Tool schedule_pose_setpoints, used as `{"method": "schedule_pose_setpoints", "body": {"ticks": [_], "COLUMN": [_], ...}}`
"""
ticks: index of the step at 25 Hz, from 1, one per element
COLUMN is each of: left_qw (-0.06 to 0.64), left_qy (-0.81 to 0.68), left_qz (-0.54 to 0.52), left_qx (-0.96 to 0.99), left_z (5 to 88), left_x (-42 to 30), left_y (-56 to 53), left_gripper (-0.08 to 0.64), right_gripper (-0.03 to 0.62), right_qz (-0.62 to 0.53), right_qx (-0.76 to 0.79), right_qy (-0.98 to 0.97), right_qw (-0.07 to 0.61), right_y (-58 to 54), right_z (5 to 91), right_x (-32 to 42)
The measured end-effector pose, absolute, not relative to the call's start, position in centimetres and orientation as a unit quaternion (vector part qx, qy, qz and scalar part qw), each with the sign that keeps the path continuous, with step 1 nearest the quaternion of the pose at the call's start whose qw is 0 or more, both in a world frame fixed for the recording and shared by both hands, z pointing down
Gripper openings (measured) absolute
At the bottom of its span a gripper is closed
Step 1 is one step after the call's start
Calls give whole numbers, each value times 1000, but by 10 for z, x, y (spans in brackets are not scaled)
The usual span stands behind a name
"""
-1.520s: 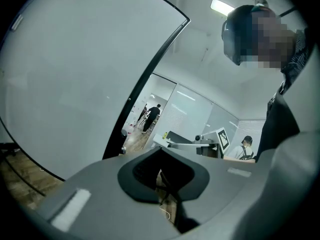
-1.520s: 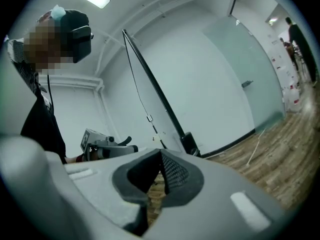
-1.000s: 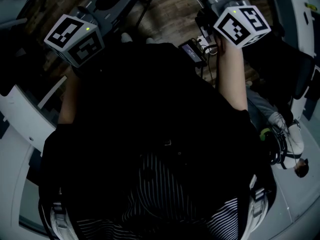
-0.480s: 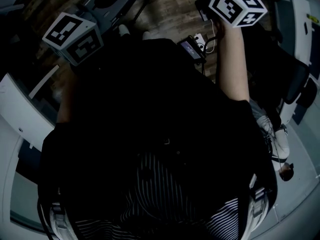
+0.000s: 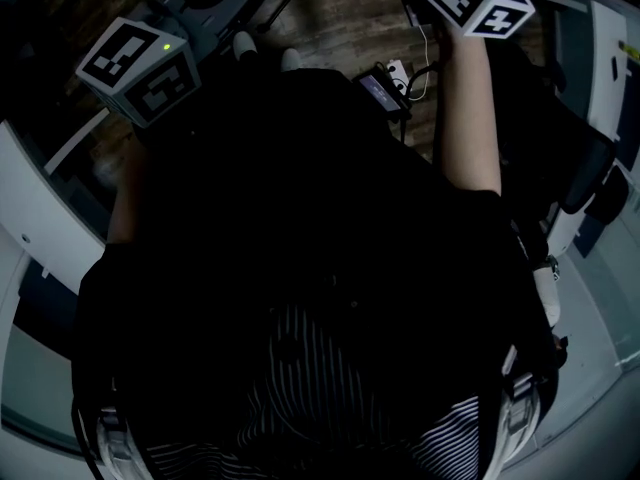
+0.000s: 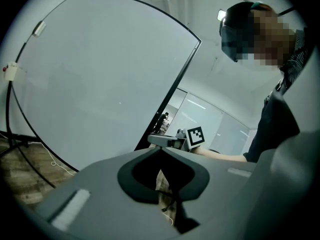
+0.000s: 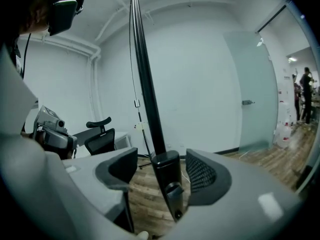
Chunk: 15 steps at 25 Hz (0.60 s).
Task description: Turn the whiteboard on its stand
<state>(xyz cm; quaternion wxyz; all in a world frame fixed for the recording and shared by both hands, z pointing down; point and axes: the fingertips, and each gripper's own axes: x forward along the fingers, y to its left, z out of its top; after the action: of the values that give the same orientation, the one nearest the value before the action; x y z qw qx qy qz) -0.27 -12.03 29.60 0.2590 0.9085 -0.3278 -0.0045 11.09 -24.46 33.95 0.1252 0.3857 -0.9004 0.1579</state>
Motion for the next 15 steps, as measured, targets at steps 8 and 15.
{"method": "schedule_pose_setpoints", "body": {"ticks": [8, 15], "left_qw": [258, 256], "left_qy": [-352, -371], "left_qz": [5, 16], "left_qx": [900, 892], "left_z": [301, 303], "left_x": [3, 16], "left_y": [-100, -85], "left_gripper": [5, 5], "right_gripper": [310, 310], "right_qz": [156, 141], "right_qx": [368, 355], "right_qy": [-906, -915], "right_qw": [139, 131], "right_y": [-231, -221], "right_z": [360, 364], "right_x": [104, 106]}}
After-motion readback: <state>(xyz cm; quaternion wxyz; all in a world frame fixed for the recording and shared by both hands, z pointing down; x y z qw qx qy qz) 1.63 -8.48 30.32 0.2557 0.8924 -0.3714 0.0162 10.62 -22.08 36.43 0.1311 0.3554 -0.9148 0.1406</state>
